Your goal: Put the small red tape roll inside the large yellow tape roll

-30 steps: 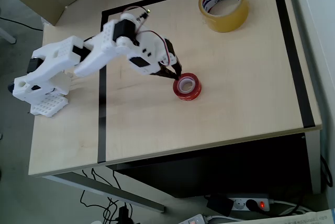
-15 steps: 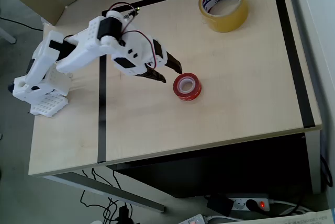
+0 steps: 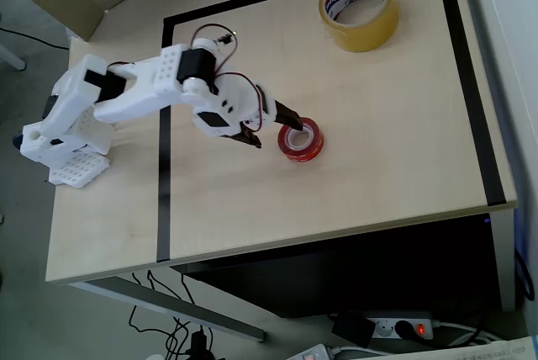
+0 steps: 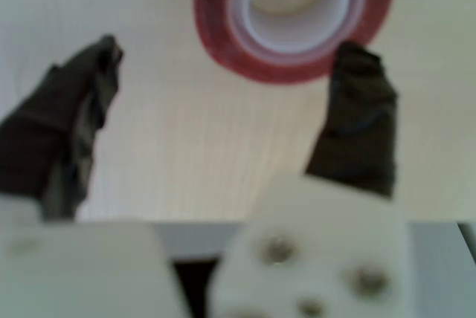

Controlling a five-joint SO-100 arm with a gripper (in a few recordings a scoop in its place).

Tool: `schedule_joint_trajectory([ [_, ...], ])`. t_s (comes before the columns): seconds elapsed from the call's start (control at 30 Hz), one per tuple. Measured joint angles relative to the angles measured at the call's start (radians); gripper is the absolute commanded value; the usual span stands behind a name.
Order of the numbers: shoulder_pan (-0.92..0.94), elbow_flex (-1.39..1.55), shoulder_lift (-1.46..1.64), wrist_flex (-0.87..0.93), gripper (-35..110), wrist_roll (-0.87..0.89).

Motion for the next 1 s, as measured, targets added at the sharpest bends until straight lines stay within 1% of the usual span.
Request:
schedule_joint_trajectory([
  [0.13, 0.012, -0.046, -0.08, -0.003, 30, 0.0],
  [0.2, 0.012, -0.067, -0.124, -0.005, 27, 0.0],
  [0.23, 0.009, -0.08, -0.143, -0.005, 22, 0.0],
  [0.3, 0.011, -0.106, -0.173, -0.005, 6, 0.0],
  [0.33, 0.011, -0.123, -0.179, -0.005, 0, 0.0],
  [0.6, 0.005, -0.19, -0.206, 0.0, 0, 0.002],
  [0.77, 0.005, -0.387, -0.227, -0.002, 0, -0.006],
  [0.87, -0.023, -0.469, -0.206, -0.037, 0, -0.005],
  [1.0, -0.095, -0.495, -0.149, -0.138, 0, 0.037],
])
